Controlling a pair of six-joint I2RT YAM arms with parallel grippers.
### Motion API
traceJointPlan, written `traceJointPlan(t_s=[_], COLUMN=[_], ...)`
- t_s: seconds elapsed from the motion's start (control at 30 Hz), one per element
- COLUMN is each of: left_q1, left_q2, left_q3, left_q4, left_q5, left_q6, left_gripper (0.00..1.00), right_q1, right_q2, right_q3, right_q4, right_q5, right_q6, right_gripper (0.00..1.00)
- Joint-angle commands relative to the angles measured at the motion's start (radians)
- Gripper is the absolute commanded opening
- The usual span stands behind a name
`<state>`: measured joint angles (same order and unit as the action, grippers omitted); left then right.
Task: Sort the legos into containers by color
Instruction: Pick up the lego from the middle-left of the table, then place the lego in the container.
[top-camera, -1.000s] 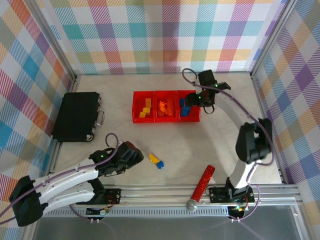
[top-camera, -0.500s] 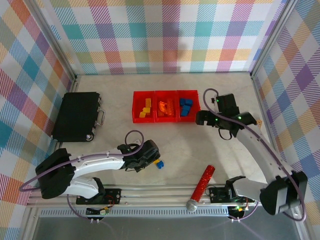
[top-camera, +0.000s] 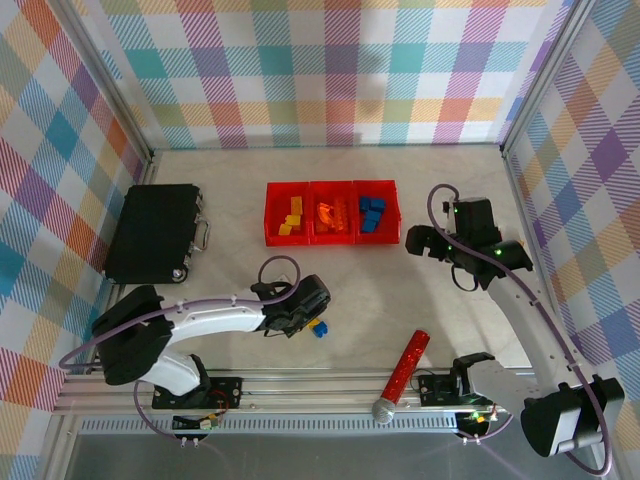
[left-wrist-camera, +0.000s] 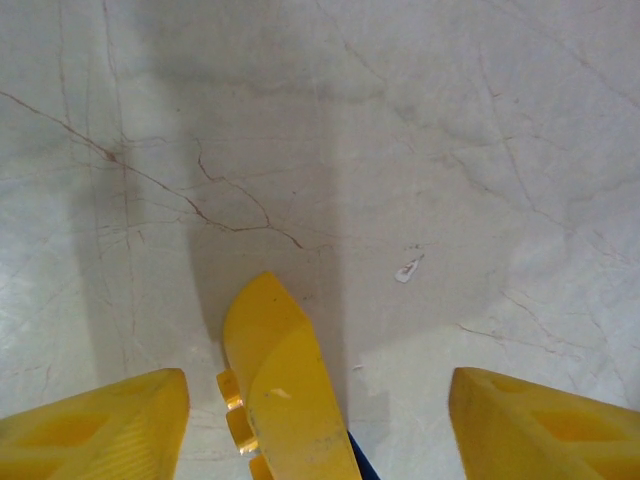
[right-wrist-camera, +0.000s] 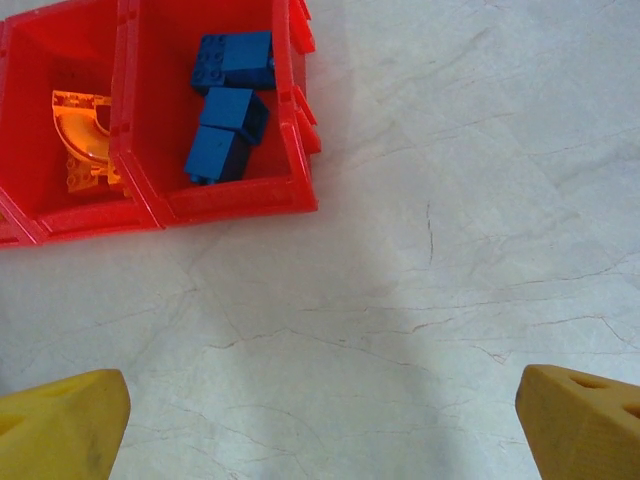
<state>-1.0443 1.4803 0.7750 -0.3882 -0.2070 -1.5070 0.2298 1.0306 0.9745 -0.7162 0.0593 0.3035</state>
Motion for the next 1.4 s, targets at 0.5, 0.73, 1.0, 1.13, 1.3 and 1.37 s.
traceJointPlan(t_s=[0.5, 0.73, 1.0, 1.13, 1.3, 1.37], left_q1=[-0.005, 0.008, 0.176, 0.338, 0.493, 0.529], left_q2=[0.11, 0.077, -0.078, -0.035, 0.135, 0.231], left_q3=[0.044, 0.092, 0.25, 0.417, 0.674, 0.792], left_q4=[0.009, -0.08, -0.273, -0.349, -0.382, -0.432], left_q5=[-0.017, -0.086, -0.189, -0.127, -0.053, -0.058], left_q6=[-0.045, 0.032, 0.329, 0.565, 0.874, 0.933], left_gripper=[0.24, 0.18, 0.15, 0.15, 0.11, 0.11], right_q1=[-0.004, -0.004, -0.004, -0.005, -0.004, -0.004], right_q2=[-0.046, -0.048, -0.056, -0.041, -0.029, -0.034], right_q3=[-0.017, -0.022, -0.026, -0.018, -0.013, -0.021], right_q4=[-0.023, -0.02, 0.004, 0.01, 0.001, 0.006], right_q5=[-0.01, -0.01, -0.034, -0.032, -0.039, -0.038], right_q6=[-0.039, -0.035, -0.034, -0.041, -0.041, -0.043], right_gripper=[0.99, 0.99, 0.99, 0.99, 0.99, 0.99])
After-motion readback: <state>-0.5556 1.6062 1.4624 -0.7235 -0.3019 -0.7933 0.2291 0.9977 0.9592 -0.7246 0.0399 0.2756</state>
